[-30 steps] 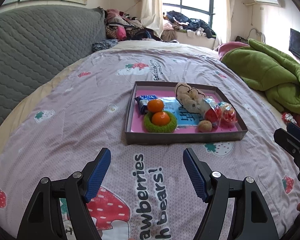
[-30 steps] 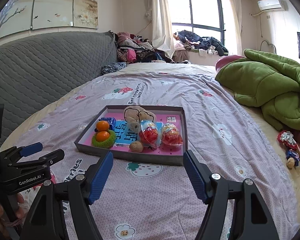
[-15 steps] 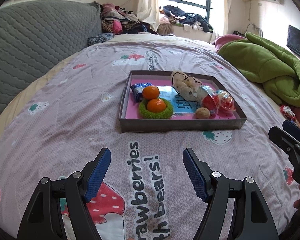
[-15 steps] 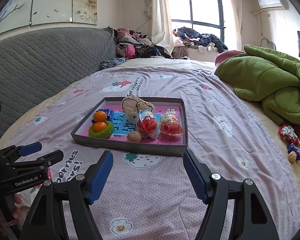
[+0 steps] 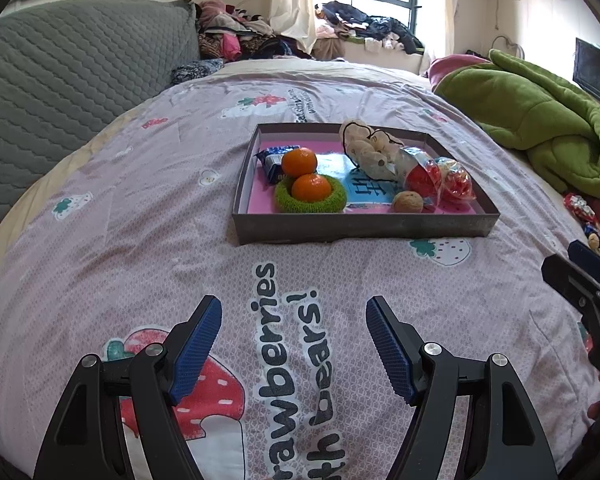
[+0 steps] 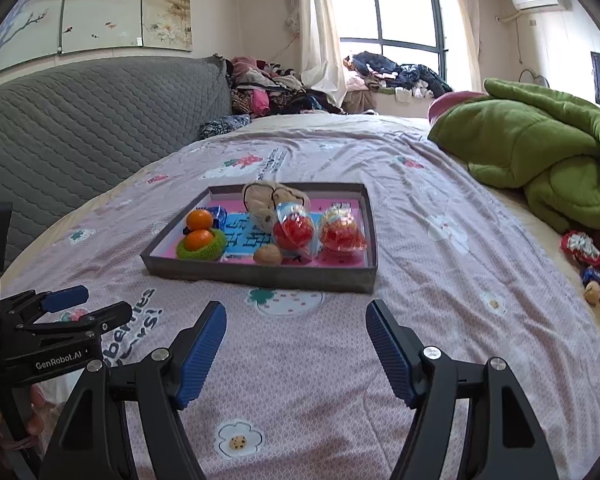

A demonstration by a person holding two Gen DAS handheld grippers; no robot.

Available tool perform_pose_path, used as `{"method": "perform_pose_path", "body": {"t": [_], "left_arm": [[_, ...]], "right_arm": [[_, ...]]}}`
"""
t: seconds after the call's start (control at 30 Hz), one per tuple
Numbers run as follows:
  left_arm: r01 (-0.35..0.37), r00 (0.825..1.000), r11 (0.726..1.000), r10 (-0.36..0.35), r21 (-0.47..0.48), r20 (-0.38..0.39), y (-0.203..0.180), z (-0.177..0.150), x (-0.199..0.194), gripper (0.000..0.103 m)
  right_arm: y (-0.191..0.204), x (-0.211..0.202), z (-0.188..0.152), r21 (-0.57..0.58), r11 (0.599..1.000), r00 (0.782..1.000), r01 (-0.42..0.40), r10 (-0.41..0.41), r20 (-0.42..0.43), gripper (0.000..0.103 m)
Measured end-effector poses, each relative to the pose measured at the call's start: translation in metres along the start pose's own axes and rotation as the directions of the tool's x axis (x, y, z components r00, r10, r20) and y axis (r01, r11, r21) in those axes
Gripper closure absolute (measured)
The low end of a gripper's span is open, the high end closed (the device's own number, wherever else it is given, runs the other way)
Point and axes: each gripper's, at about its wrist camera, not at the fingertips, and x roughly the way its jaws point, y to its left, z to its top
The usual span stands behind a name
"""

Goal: Organize objects

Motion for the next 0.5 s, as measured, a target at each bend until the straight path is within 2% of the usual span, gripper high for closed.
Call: {"method": "perform_pose_path", "body": {"t": [0.5], "left_arm": [[0.0,1.0,1.0,0.0,0.004,0.025,0.001,-0.009,0.005,0.027]], "right_arm": [[-0.008,0.011,-0.02,0.016,0.999,0.999,0.028,-0.028,-0.029,0.031]]}}
